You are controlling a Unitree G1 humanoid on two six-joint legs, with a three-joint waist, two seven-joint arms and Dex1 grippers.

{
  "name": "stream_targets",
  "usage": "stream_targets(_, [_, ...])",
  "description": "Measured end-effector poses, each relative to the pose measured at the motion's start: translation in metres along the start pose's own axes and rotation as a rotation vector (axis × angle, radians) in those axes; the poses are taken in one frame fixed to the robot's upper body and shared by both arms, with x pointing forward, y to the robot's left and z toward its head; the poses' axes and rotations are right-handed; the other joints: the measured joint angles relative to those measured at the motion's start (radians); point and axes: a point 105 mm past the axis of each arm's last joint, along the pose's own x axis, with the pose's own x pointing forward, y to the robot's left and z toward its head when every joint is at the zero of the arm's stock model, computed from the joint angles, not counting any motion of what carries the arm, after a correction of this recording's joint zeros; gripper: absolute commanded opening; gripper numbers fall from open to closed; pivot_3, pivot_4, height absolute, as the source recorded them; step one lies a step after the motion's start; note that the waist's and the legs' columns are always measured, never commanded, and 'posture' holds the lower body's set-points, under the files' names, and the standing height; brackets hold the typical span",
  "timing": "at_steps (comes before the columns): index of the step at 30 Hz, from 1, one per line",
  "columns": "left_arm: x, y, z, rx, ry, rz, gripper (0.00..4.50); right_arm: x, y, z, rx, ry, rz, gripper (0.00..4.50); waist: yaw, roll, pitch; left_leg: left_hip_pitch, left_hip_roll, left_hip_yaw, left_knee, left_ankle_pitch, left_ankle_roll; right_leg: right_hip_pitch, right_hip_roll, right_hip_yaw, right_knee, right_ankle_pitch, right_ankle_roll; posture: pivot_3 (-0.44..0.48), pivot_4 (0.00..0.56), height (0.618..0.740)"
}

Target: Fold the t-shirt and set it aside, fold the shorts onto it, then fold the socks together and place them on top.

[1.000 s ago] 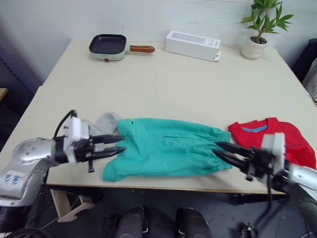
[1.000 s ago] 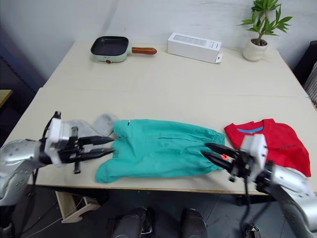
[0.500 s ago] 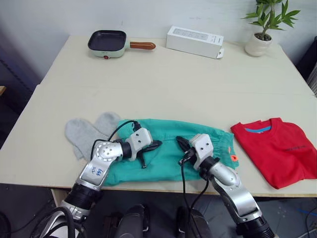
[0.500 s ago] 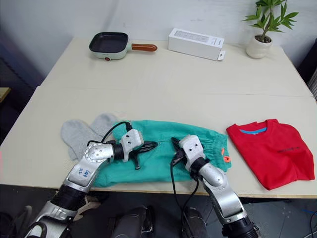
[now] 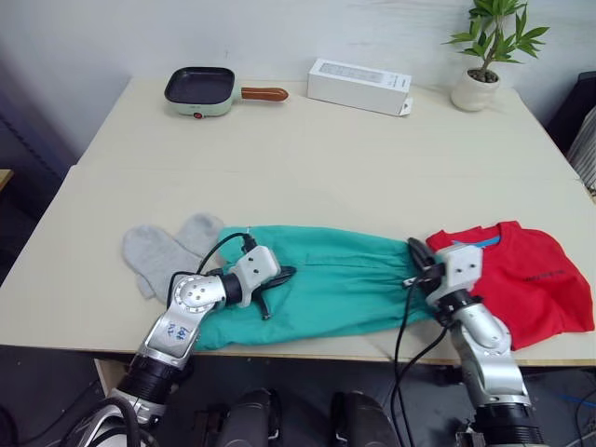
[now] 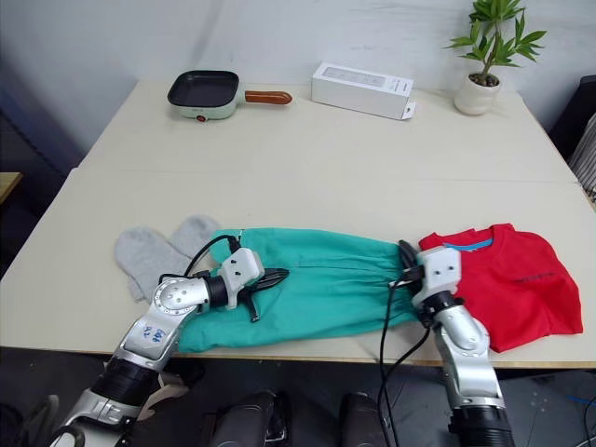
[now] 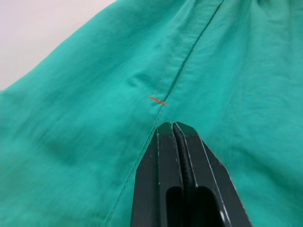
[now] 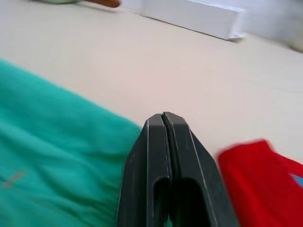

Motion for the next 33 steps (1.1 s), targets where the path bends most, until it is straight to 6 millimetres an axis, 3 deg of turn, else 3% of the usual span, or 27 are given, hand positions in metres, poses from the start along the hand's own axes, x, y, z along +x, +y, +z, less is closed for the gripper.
stream_targets(3, [-0.009,0.004,0.003,-0.034,-0.069,0.026,0.05,-0.004,0.016,0.016,0.06,-0.033,0.091,0.0,-0.01,0.001,0.0,0.0,0.003,0.001,-0.001,-0.001,-0.001,-0.002,0.0,0.0,0.0,-0.001,-0.002,0.0,0.15,0.74])
stream_targets(7, [-0.018,0.003,0.028,-0.01,-0.209,0.011,0.05,-0.004,0.077,0.037,0.046,-0.071,0.33,0.0,-0.017,0.001,0.0,0.0,0.007,0.002,0.0,-0.002,-0.005,-0.003,0.002,-0.002,0.002,-0.003,-0.006,0.0,0.15,0.74])
stream_targets(10, [-0.028,0.001,0.021,-0.002,-0.175,0.014,0.05,-0.013,0.122,0.024,0.024,-0.021,0.447,0.0,-0.018,0.001,0.0,0.0,0.007,0.002,-0.001,-0.003,-0.006,-0.003,0.003,-0.003,0.002,-0.005,-0.008,0.0,0.15,0.74])
stream_targets(12, [-0.033,0.001,0.004,-0.053,-0.101,0.042,0.05,-0.021,0.132,0.007,0.034,0.037,0.419,0.0,-0.016,0.001,0.0,-0.001,0.007,0.002,0.0,-0.003,-0.006,-0.004,0.003,-0.004,0.002,-0.005,-0.009,0.0,0.15,0.74])
stream_targets(14, [-0.034,0.005,-0.009,-0.09,-0.031,0.081,0.05,-0.025,0.132,0.0,0.025,0.062,0.389,0.0,-0.004,0.001,0.0,-0.001,0.007,0.002,0.001,-0.004,-0.005,-0.003,0.003,-0.003,0.002,-0.005,-0.008,0.0,0.15,0.74])
stream_targets(17, [-0.028,0.014,-0.009,-0.099,0.004,0.112,0.05,-0.029,0.118,-0.001,-0.006,0.055,0.339,0.0,0.005,0.0,0.0,-0.001,0.006,0.001,0.002,-0.005,-0.003,-0.001,0.003,-0.003,0.0,-0.004,-0.007,0.0,0.15,0.74])
stream_targets(22, [-0.017,0.008,-0.003,-0.089,-0.032,0.096,0.05,-0.048,0.053,0.003,-0.132,0.083,0.229,0.0,0.011,0.0,0.0,0.0,0.007,0.002,0.0,-0.006,-0.006,-0.002,0.003,-0.002,-0.001,-0.004,-0.007,0.0,0.15,0.74])
stream_targets(24, [-0.013,0.002,0.001,-0.09,-0.074,0.062,0.0,-0.054,0.038,0.019,0.012,0.048,0.172,0.36,0.013,0.0,0.0,-0.001,0.009,0.001,-0.001,-0.006,-0.007,-0.003,0.005,-0.003,-0.001,-0.005,-0.01,0.0,0.15,0.74])
stream_targets(27, [-0.011,-0.014,0.023,-0.06,-0.214,-0.061,0.0,-0.073,0.033,0.042,0.328,0.059,0.153,1.15,0.013,0.0,0.0,0.0,0.012,-0.001,-0.001,-0.006,-0.007,-0.002,0.005,-0.006,0.001,-0.008,-0.014,0.0,0.15,0.74])
stream_targets(29, [-0.007,-0.02,0.037,-0.019,-0.27,-0.139,0.0,-0.089,0.026,0.039,0.528,0.148,0.087,1.87,0.016,0.0,0.0,-0.001,0.012,-0.001,-0.001,-0.009,-0.003,-0.001,0.005,-0.006,0.0,-0.008,-0.015,0.0,0.15,0.74])
stream_targets(31, [-0.003,-0.024,0.048,0.032,-0.301,-0.211,0.0,-0.109,0.023,0.024,0.731,0.293,-0.003,2.57,0.024,0.0,0.0,0.0,0.012,-0.001,0.0,-0.009,-0.002,0.0,0.005,-0.006,-0.001,-0.008,-0.015,0.0,0.15,0.74])
stream_targets(33, [0.002,-0.027,0.049,0.047,-0.305,-0.253,0.0,-0.123,0.028,0.012,0.865,0.422,-0.048,3.29,0.024,0.001,0.0,-0.001,0.012,0.0,0.0,-0.008,-0.001,0.0,0.005,-0.005,-0.003,-0.009,-0.016,0.0,0.15,0.74])
